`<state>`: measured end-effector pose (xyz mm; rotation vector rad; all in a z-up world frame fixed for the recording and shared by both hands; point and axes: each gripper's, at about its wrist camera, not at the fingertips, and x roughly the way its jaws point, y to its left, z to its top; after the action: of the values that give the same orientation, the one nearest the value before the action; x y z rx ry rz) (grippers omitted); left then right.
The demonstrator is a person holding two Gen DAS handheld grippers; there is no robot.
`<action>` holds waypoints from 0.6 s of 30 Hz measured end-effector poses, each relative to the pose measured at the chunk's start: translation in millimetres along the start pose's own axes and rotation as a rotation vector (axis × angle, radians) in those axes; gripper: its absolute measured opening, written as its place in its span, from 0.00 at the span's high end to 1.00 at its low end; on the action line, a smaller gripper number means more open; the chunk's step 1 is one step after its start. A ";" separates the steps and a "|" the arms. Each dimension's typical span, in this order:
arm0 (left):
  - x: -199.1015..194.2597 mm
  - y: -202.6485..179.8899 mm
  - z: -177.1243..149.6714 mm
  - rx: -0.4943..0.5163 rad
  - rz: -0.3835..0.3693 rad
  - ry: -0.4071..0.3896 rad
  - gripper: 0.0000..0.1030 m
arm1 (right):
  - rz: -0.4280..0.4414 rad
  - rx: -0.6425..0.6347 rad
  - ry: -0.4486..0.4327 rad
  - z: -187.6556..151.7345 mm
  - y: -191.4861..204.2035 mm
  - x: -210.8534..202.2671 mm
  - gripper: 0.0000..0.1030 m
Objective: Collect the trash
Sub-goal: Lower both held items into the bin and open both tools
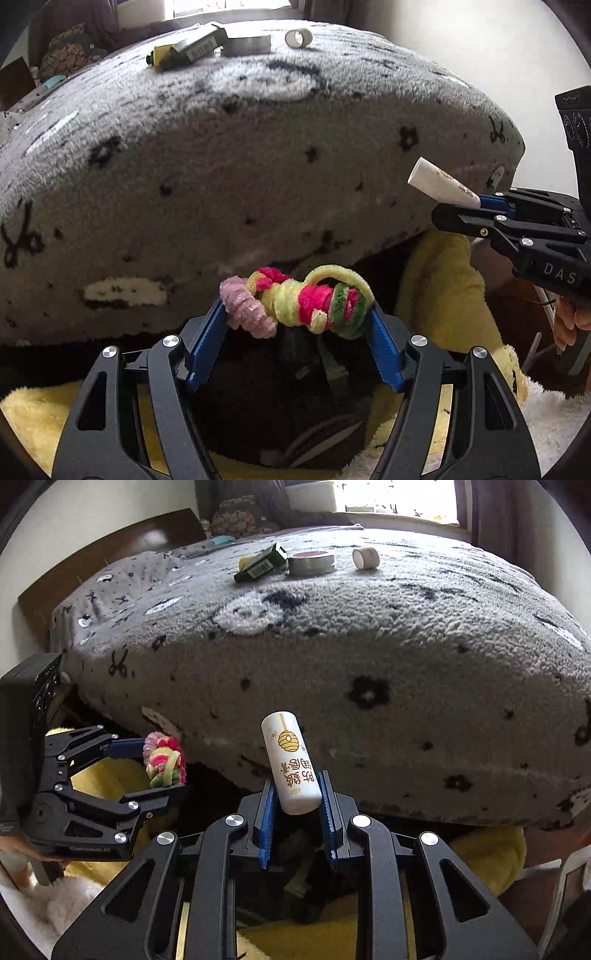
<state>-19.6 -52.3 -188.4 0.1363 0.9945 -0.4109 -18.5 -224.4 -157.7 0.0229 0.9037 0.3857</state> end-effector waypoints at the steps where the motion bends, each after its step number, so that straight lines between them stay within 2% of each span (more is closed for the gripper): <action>1: 5.9 -0.7 -4.7 -0.004 -0.005 0.019 0.35 | 0.002 0.003 0.008 -2.4 0.6 2.9 0.77; 11: 41.9 -4.7 -23.0 -0.010 -0.022 0.141 0.35 | 0.025 0.045 0.121 -21.9 -1.1 36.5 0.78; 18: 69.2 -5.9 -30.9 -0.019 -0.073 0.236 0.35 | 0.052 0.076 0.209 -34.7 -5.3 59.2 0.77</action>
<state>-13.3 -67.5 -262.7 0.1338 1.2385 -0.4587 -10.6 -214.4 -225.3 0.0769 1.1259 0.4073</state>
